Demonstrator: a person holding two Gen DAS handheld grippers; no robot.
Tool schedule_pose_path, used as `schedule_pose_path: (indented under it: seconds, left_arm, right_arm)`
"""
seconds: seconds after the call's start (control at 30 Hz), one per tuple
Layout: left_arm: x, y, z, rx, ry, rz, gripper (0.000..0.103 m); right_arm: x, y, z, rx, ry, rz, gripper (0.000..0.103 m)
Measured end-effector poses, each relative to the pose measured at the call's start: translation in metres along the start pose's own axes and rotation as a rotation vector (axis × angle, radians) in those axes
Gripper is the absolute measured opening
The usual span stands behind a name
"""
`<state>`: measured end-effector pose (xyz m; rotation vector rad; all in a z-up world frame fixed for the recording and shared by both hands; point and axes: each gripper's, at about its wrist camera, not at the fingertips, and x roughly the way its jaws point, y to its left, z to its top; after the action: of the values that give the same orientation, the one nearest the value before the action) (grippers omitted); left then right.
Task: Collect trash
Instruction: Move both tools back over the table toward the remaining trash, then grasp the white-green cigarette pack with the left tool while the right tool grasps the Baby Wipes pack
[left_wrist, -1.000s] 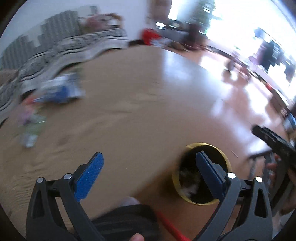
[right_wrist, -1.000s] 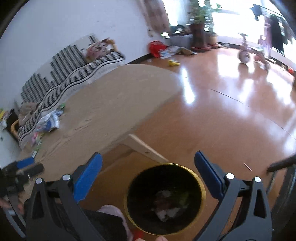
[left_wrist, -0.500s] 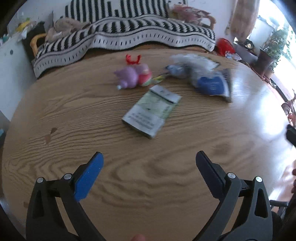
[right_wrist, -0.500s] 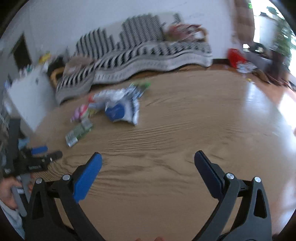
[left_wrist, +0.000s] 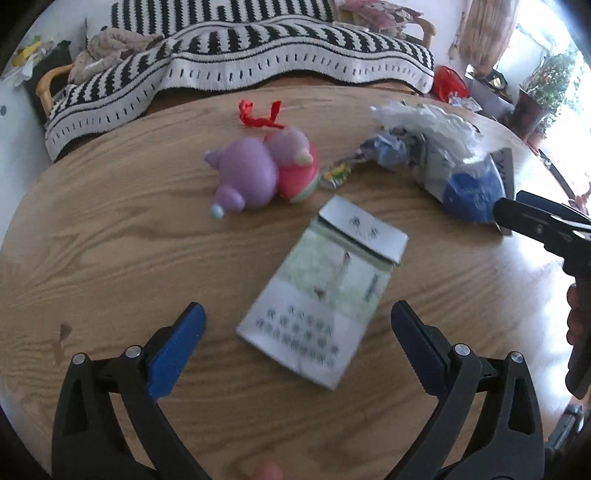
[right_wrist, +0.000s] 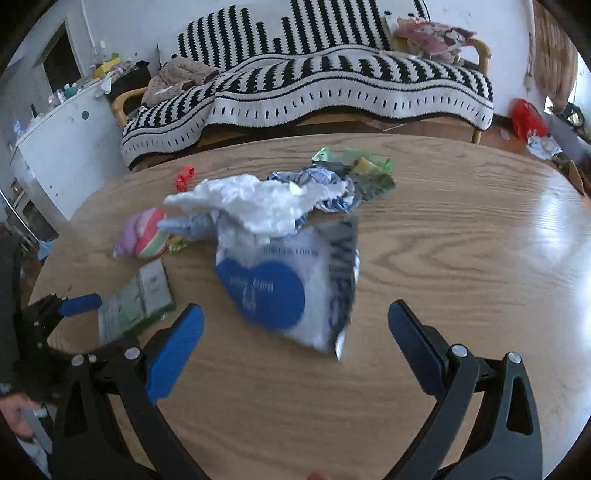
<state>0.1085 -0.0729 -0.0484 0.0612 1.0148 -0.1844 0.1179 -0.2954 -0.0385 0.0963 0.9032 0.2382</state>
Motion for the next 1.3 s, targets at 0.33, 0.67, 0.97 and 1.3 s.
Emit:
schedule_pose_path:
  seconds: [0.33, 0.67, 0.97, 1.3]
  left_arm:
    - [0.002, -0.005, -0.001, 0.074, -0.045, -0.005, 0.097]
    - [-0.010, -0.025, -0.003, 0.086, -0.070, -0.066, 0.057]
    - [-0.018, -0.013, -0.004, 0.020, -0.092, -0.062, 0.057]
    - [-0.023, -0.013, -0.004, 0.008, -0.106, -0.063, 0.057]
  right_arm:
    - [0.024, -0.007, 0.011, -0.024, 0.005, 0.004, 0.097]
    - [0.011, -0.009, -0.008, 0.052, -0.027, 0.039, 0.042]
    - [-0.013, -0.007, -0.032, 0.103, -0.082, 0.050, 0.035]
    - [-0.043, -0.009, -0.041, 0.161, -0.150, 0.101, 0.028]
